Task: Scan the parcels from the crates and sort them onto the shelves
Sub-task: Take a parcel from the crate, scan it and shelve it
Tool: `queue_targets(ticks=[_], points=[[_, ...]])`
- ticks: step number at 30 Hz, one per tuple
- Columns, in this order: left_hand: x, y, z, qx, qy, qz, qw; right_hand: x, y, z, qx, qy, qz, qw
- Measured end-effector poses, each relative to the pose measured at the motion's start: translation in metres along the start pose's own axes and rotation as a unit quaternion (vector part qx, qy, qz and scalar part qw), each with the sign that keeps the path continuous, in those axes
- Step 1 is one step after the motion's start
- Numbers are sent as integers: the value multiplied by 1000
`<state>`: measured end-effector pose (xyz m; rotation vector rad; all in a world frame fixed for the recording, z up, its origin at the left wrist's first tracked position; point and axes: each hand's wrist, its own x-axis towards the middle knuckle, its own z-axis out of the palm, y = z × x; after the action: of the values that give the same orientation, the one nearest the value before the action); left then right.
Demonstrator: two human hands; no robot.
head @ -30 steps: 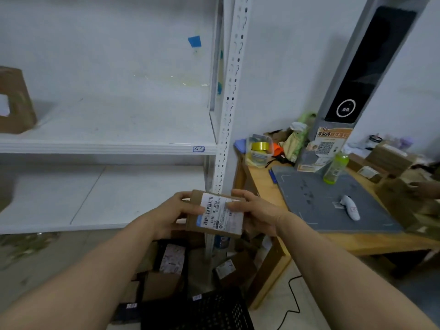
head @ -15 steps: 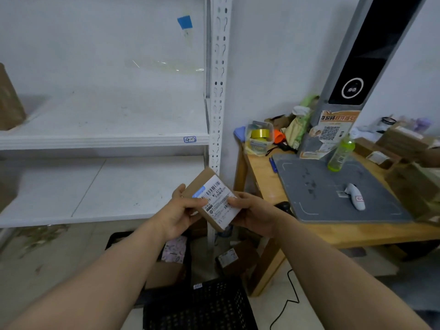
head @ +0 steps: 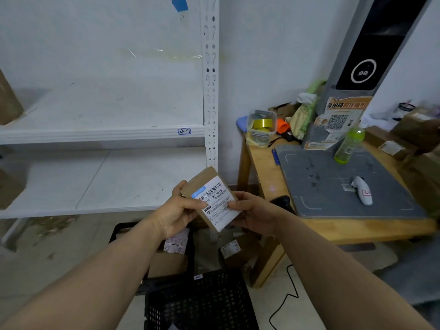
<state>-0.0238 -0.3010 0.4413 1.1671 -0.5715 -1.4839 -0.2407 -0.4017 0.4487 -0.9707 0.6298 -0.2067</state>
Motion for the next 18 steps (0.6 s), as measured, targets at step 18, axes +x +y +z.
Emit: queue_targets(ticks=[18], points=[[4, -35, 33, 52, 139, -65, 987, -5, 19, -64, -233, 356, 44, 904]])
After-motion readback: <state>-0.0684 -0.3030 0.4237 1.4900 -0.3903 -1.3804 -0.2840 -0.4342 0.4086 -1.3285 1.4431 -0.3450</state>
